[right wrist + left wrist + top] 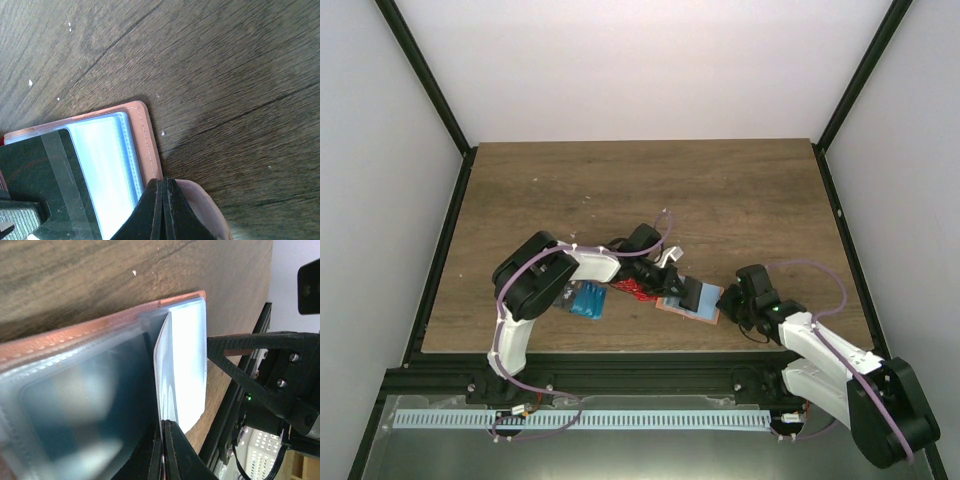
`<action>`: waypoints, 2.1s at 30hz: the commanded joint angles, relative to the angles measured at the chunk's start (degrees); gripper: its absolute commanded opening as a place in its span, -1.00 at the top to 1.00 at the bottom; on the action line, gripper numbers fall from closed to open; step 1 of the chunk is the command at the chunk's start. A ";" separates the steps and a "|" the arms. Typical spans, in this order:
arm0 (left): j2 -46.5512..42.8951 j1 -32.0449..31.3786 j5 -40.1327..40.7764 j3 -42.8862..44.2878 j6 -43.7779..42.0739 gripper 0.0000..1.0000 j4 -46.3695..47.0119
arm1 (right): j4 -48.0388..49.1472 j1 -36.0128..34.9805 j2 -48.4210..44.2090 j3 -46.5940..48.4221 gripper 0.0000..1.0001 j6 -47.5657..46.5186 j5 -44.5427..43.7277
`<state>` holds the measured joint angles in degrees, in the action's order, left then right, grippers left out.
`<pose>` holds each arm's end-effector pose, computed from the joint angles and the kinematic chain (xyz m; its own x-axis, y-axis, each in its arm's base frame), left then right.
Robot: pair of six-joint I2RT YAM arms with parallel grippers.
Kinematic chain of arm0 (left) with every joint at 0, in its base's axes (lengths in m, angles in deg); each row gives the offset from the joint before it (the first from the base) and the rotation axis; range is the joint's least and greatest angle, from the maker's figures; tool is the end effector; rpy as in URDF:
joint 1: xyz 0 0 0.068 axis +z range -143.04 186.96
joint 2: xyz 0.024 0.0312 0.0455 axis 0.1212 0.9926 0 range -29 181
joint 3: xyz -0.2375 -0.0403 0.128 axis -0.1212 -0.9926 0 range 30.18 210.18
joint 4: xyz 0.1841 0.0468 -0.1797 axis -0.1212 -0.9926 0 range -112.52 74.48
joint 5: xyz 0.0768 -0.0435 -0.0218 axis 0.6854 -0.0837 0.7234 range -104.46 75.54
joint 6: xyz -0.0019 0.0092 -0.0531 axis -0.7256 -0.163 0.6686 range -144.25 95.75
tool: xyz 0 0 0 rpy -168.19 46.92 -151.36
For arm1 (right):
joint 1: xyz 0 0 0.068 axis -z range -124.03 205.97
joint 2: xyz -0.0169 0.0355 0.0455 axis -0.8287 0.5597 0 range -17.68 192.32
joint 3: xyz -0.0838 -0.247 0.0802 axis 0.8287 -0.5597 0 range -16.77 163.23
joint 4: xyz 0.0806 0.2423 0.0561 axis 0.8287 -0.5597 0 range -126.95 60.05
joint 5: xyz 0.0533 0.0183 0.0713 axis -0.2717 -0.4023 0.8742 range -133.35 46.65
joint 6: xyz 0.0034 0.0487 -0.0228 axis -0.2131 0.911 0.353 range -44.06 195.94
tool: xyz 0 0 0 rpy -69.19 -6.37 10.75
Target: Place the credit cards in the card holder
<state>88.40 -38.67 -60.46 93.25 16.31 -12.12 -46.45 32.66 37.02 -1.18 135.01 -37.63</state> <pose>0.2582 -0.3006 0.1071 -0.9415 0.3165 -0.1157 0.2651 0.4838 -0.8341 0.1429 0.0654 0.1308 -0.7716 0.5969 -0.2198 0.4211 0.7383 0.5268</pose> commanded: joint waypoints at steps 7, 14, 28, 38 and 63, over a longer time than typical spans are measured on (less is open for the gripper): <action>2.17 -1.50 -0.70 1.14 1.04 0.92 -3.14 | -1.50 -0.07 0.67 -1.09 0.99 0.44 2.28; 2.48 -1.53 -0.32 1.60 1.59 0.92 -2.01 | -1.28 -0.09 0.59 -1.27 0.99 0.34 2.41; 3.57 -1.57 -0.07 2.59 1.29 0.92 -1.68 | -0.90 -0.07 0.67 -1.53 0.99 0.00 2.77; 4.54 -2.06 -0.19 3.39 1.81 0.92 -1.29 | -0.09 -0.12 1.32 -1.53 0.99 -0.35 3.31; 6.43 -3.37 0.84 5.82 2.35 0.92 -2.23 | 0.94 -0.07 2.51 -1.12 0.99 -0.64 3.67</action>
<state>92.84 -41.20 -62.12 98.43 18.39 -11.99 -45.13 32.66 38.00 -1.31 134.90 -37.04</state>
